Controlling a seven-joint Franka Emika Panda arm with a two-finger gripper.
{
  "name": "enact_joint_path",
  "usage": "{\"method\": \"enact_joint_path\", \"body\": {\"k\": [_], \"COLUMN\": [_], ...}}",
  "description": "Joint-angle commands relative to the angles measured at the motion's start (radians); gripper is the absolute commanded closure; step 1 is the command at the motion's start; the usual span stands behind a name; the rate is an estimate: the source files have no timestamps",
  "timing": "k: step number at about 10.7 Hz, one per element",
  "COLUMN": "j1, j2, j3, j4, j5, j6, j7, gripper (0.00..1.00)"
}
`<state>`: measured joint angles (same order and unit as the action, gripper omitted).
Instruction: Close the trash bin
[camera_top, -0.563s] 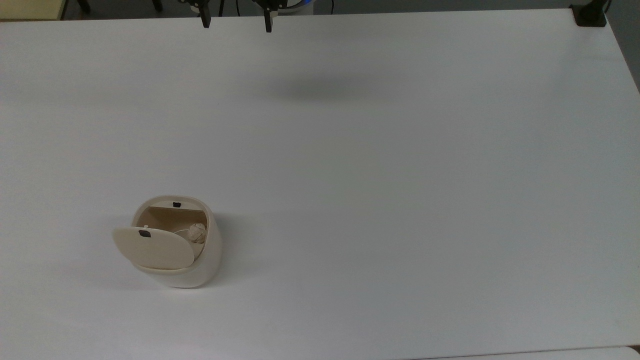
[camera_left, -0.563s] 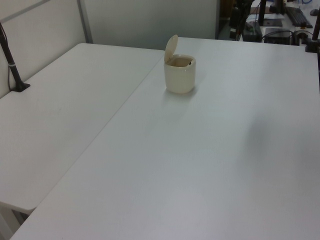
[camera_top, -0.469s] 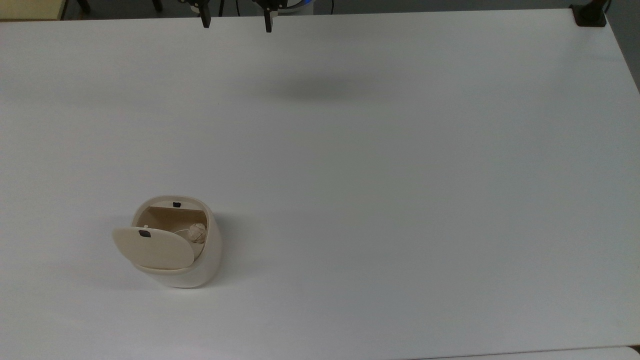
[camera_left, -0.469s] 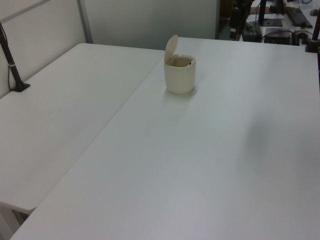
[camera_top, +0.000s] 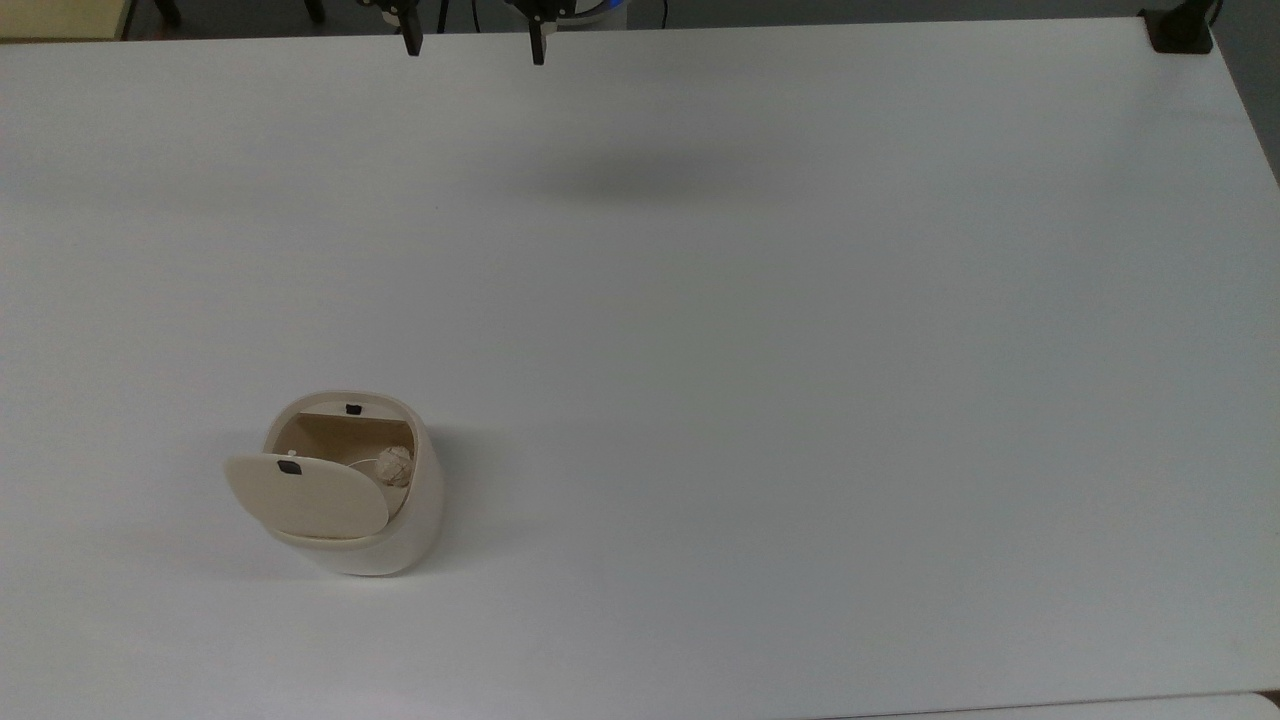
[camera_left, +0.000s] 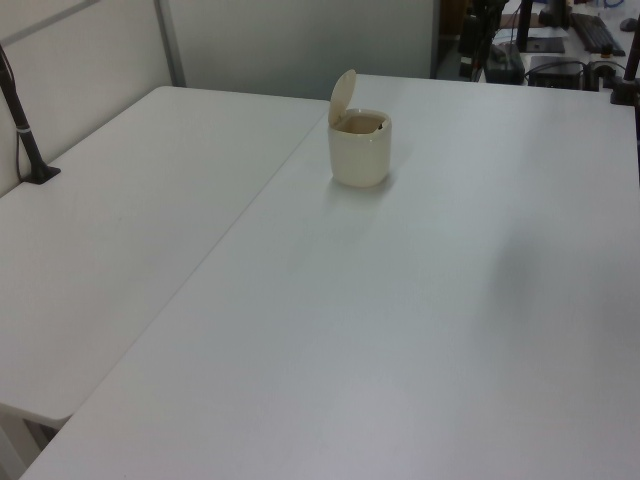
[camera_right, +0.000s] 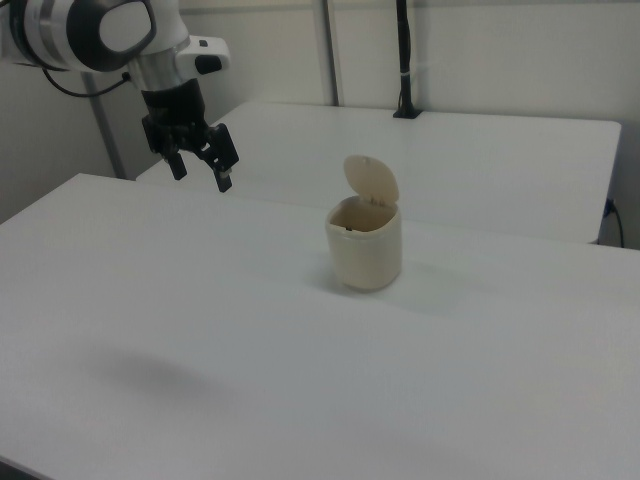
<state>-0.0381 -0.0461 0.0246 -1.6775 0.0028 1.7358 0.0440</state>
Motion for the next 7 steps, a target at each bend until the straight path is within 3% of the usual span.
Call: {"method": "enact_joint_path", "body": {"k": [1, 7], "j1": [0.003, 0.0], "j2": [-0.02, -0.021], "j3": [-0.002, -0.012], "j4": [-0.013, -0.01], "j5": [-0.004, -0.001], "j6": [-0.022, -0.025], "j7": [-0.016, -0.022], "gripper": [0.0, 0.0]}}
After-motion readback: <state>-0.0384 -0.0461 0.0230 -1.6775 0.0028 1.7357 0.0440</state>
